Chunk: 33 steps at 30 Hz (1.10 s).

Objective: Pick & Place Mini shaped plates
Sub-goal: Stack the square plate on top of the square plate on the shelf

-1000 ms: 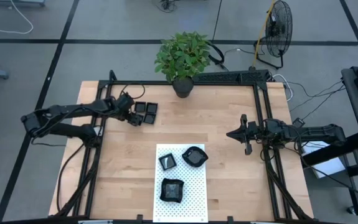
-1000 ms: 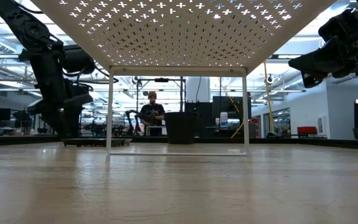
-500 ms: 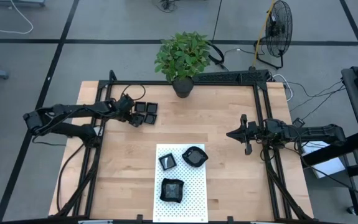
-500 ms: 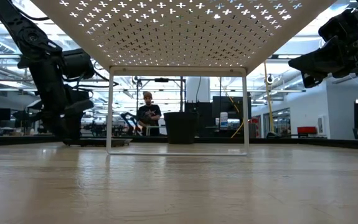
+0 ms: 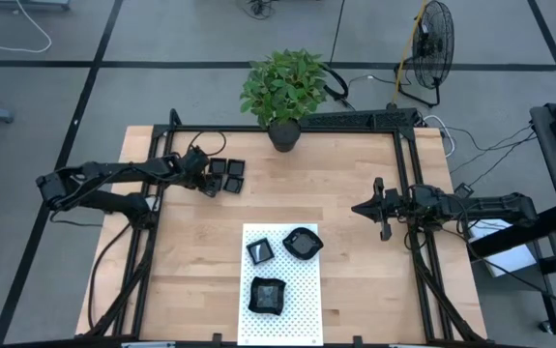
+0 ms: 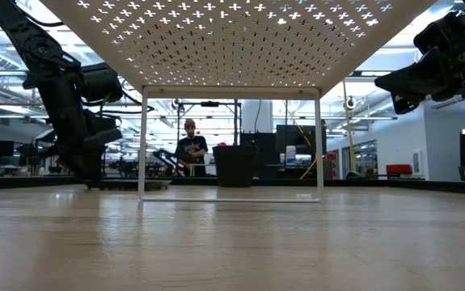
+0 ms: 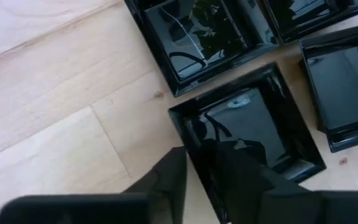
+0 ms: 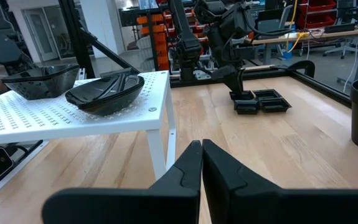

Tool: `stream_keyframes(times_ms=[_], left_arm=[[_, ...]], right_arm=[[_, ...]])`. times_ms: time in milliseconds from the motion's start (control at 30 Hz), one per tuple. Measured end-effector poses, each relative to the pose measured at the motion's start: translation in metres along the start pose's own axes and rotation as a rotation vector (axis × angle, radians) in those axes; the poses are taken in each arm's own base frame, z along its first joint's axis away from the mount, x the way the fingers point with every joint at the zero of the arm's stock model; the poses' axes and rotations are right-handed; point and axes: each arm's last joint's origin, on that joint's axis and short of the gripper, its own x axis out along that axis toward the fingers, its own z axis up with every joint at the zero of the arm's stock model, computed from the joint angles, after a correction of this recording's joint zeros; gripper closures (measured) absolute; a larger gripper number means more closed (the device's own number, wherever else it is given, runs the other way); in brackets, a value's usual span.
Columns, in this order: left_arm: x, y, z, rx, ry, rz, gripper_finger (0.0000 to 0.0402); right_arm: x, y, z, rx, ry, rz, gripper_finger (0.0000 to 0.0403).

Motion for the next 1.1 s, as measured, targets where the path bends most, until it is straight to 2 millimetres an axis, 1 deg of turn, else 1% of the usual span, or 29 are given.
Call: stream_keyframes(times_ms=[167,267,467,633,733,833,933,1100], left_arm=[[-0.001,0.000,0.000,0.000,0.001,-0.013,0.0371],[-0.004,-0.001,0.000,0.004,-0.008,-0.027,0.0394],[-0.016,0.000,0.000,0.003,-0.045,-0.052,0.0383],[-0.032,0.001,-0.002,0.004,-0.092,-0.078,0.0396],[-0.041,-0.001,-0.003,0.018,-0.134,-0.110,0.0390],[-0.052,-0.006,-0.005,0.040,-0.183,-0.157,0.0386],[-0.061,-0.012,-0.008,0.068,-0.232,-0.217,0.0395],[-0.078,-0.032,-0.006,0.118,-0.389,-0.371,0.0390]], right_arm=[[0.000,0.000,0.000,0.000,0.000,0.000,0.0403],[0.000,0.000,0.000,0.000,0.000,0.000,0.0403],[0.000,0.000,0.000,0.000,0.000,0.000,0.0403],[0.000,0.000,0.000,0.000,0.000,0.000,0.0403],[0.000,0.000,0.000,0.000,0.000,0.000,0.0403],[0.000,0.000,0.000,0.000,0.000,0.000,0.0403],[0.000,0.000,0.000,0.000,0.000,0.000,0.0403],[0.000,0.000,0.000,0.000,0.000,0.000,0.0403]])
